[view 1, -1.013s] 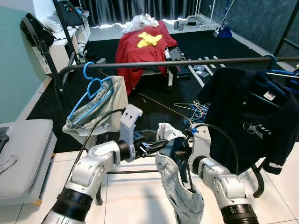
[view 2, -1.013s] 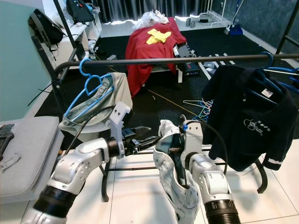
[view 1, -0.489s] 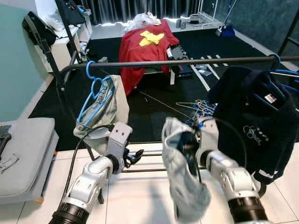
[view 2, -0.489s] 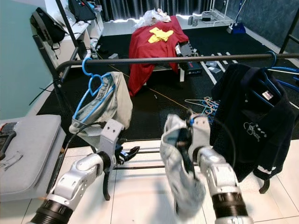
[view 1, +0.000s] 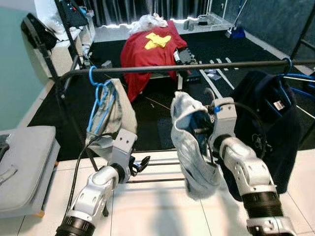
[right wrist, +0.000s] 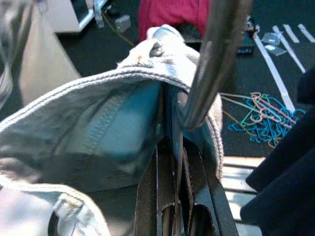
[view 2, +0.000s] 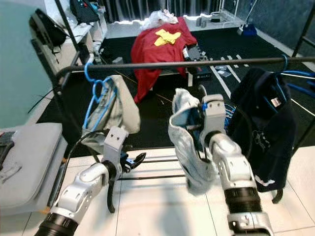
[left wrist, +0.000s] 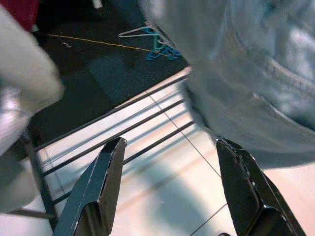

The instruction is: Hang hanger

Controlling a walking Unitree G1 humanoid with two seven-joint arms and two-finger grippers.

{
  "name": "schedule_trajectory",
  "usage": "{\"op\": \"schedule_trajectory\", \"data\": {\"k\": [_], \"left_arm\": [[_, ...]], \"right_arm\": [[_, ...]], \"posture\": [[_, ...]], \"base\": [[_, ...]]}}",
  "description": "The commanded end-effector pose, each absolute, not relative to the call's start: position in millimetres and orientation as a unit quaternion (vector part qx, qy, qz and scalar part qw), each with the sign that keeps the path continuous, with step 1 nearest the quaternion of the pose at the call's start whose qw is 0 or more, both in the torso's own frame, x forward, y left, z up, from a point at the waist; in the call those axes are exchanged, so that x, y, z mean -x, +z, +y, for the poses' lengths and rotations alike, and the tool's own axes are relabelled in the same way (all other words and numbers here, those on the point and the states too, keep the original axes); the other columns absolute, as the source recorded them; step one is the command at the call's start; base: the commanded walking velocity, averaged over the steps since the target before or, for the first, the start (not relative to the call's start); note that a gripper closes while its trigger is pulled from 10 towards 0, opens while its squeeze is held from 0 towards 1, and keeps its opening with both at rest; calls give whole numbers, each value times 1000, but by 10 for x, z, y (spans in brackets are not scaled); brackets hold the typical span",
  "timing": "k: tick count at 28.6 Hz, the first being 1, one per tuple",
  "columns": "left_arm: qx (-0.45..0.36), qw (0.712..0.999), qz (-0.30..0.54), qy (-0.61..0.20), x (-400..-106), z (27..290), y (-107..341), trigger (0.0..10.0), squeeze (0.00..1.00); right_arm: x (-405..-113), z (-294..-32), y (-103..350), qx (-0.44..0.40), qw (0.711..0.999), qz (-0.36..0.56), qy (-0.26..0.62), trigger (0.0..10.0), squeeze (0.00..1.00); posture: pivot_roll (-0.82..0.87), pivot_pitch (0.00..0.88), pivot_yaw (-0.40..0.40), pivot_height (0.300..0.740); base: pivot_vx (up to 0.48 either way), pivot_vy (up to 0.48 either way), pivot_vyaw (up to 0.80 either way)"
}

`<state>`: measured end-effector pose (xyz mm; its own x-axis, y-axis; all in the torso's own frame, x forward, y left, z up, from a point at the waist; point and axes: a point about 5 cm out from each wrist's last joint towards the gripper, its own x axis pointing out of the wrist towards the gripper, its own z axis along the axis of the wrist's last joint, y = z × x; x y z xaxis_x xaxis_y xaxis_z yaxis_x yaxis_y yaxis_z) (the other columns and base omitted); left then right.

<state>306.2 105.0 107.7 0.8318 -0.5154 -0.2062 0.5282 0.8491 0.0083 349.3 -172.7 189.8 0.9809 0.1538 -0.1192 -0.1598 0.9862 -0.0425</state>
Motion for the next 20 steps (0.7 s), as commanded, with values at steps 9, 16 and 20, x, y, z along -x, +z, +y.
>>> {"op": "schedule_trajectory", "data": {"k": [9, 16, 20], "left_arm": [[-40, 950, 108, -290, -3016, 1042, 1016, 10000, 0], [-41, 947, 105, -302, -3005, 1013, 1028, 10000, 0], [-48, 945, 102, -306, -2995, 993, 1023, 10000, 0]], "right_arm": [[-3538, -1810, 2144, 20, 997, 21, 65, 10000, 0], [-3544, -1792, 2249, 20, 997, 10, 69, 10000, 0], [-3531, -1733, 2265, 20, 997, 8, 75, 10000, 0]], "posture": [[-72, 87, 61, 740], [-72, 86, 61, 740], [-71, 89, 63, 740]], "base": [[334, 0, 0], [173, 0, 0], [0, 0, 0]]}}
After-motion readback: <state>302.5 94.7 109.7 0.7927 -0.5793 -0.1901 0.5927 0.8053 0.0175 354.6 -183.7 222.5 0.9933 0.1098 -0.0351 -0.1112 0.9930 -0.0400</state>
